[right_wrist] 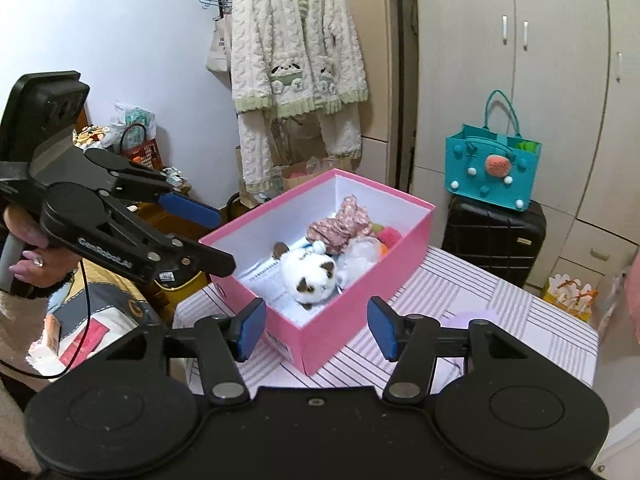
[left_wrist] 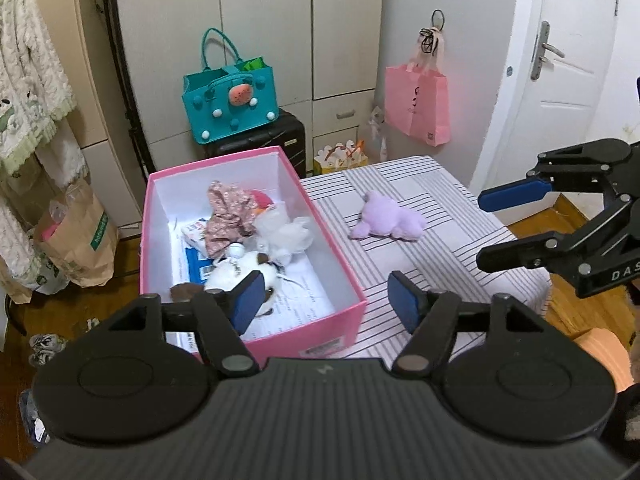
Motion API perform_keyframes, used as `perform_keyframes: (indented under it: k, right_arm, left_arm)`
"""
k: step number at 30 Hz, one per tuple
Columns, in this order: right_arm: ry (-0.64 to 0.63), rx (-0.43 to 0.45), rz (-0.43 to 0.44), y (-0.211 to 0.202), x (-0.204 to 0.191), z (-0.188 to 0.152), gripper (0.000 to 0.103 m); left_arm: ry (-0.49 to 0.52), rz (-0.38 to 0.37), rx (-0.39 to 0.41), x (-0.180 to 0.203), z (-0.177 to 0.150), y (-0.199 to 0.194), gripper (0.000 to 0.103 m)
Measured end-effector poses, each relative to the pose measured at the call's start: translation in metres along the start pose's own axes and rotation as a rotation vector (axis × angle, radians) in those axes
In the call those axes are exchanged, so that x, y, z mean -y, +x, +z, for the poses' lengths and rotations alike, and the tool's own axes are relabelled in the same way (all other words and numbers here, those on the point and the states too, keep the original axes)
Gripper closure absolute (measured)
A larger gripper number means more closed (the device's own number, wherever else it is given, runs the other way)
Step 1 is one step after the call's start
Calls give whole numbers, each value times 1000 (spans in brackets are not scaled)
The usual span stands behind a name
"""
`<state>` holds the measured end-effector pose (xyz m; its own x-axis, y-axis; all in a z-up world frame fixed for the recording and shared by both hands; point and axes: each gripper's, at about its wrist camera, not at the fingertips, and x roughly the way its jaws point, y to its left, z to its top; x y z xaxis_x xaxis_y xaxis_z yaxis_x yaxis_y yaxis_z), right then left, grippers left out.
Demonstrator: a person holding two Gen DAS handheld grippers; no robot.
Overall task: Organize soft objects
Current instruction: 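Move both grippers out of the box toward the lilac plush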
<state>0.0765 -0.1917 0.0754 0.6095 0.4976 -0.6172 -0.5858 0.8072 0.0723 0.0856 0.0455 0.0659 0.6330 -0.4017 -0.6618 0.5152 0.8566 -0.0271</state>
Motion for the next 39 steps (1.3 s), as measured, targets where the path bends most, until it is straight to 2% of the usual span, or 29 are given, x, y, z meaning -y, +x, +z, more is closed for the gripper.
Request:
perform_keyframes:
  k: [6, 10, 14, 17, 19, 20, 27, 31, 33, 35, 39]
  right_arm:
    - [38, 0, -29, -12, 17, -20, 31]
    - [69, -21, -43, -13, 33, -41, 29]
    - [113, -29, -37, -9, 52, -61, 29]
    - [120, -17, -46, -5, 65, -73, 28]
    - [117, 3, -66, -1, 73, -81, 16]
    - [117, 17, -74, 0, 77, -85, 16]
    - [100, 70, -123, 24, 109, -97, 16]
    - [83, 105, -126, 40, 125, -103, 16]
    - [82, 104, -120, 50, 133, -106, 16]
    - [80, 95, -109, 62, 140, -110, 16]
    - [102, 84, -104, 87, 154, -113, 16]
  left_arm:
    - [-6, -56, 4, 22, -1, 12, 31]
    - [-30, -122, -13, 34, -3, 34, 31]
    - [-26, -152, -2, 49, -2, 54, 31]
    - [-29, -158, 20, 60, 1, 66, 30]
    - [-24, -160, 35, 68, 4, 74, 28]
    - [-19, -162, 42, 73, 6, 78, 28]
    - [-47, -177, 40, 96, 19, 119, 26]
    - [-91, -141, 46, 101, 24, 145, 23]
    - [-128, -144, 33, 100, 26, 160, 17]
    - [-168, -146, 7, 99, 30, 179, 16]
    - [-198, -104, -21, 101, 31, 208, 14]
